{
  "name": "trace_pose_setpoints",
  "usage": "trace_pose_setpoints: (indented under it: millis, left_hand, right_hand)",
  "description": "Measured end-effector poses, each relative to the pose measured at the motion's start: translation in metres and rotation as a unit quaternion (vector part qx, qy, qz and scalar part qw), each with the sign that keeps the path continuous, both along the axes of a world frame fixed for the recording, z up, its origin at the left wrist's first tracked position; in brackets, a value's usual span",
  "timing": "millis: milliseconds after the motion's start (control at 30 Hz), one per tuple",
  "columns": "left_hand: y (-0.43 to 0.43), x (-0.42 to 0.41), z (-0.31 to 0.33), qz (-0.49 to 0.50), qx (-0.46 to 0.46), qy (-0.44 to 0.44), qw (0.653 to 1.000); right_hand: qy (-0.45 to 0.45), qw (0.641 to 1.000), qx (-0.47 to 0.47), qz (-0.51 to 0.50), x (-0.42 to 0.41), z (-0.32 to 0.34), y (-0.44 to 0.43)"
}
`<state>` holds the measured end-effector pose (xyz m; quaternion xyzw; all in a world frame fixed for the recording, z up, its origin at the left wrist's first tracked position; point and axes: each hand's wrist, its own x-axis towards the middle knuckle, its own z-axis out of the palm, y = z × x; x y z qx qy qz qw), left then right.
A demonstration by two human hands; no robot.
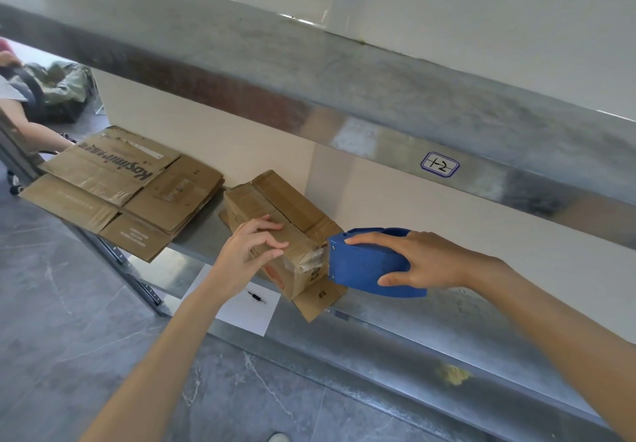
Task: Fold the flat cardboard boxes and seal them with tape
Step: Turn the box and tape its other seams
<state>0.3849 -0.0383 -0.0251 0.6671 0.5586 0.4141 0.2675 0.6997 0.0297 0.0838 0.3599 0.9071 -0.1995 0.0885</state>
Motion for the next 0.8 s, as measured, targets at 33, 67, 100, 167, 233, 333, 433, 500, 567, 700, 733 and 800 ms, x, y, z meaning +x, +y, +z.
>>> trace_pose_setpoints:
  millis: [33,67,100,167,233,333,433,500,567,700,733,800]
  left_hand:
    - [-0.002,0.000,0.001,0.000,-0.005,0.003,1.000]
    - [-0.003,0.001,0.002,0.000,-0.011,0.012,1.000]
    - [-0.006,0.002,0.003,0.000,-0.013,0.029,0.999]
    - [-0.011,0.006,0.004,0.001,0.002,0.087,0.996]
    - [-0.016,0.016,0.003,0.014,0.024,0.153,0.988]
    - [-0.020,0.039,0.002,0.051,0.031,0.201,0.978]
    - [-0.017,0.064,0.000,0.093,0.050,0.185,0.977]
    - [-0.015,0.074,-0.003,0.131,0.071,0.157,0.976]
    - [-0.015,0.075,-0.007,0.148,0.084,0.137,0.976]
    - [-0.019,0.057,-0.016,0.096,0.089,0.108,0.985]
    - [-0.021,0.049,-0.018,0.084,0.086,0.101,0.988]
    - [-0.026,0.036,-0.021,0.066,0.079,0.087,0.991]
  right_hand:
    - [0.001,1.000,0.000,0.001,0.000,0.000,0.000]
    - [0.001,1.000,0.001,0.003,0.000,-0.001,0.000]
    - [0.001,1.000,0.003,0.003,0.000,-0.001,-0.001]
    - [-0.005,1.000,0.011,0.007,-0.001,-0.001,-0.001]
    - [-0.009,1.000,0.022,0.010,-0.001,0.000,0.000]
    - [-0.006,0.999,0.035,0.015,-0.001,0.000,0.001]
    - [-0.004,0.999,0.038,0.025,-0.002,0.001,0.001]
    - [0.003,0.999,0.037,0.031,-0.002,0.003,-0.001]
    - [0.004,0.999,0.031,0.035,-0.002,0.005,-0.004]
    - [0.004,0.998,0.035,0.061,-0.007,0.008,-0.010]
    - [0.009,0.997,0.038,0.071,-0.010,0.008,-0.012]
    - [0.021,0.994,0.047,0.092,-0.018,0.006,-0.014]
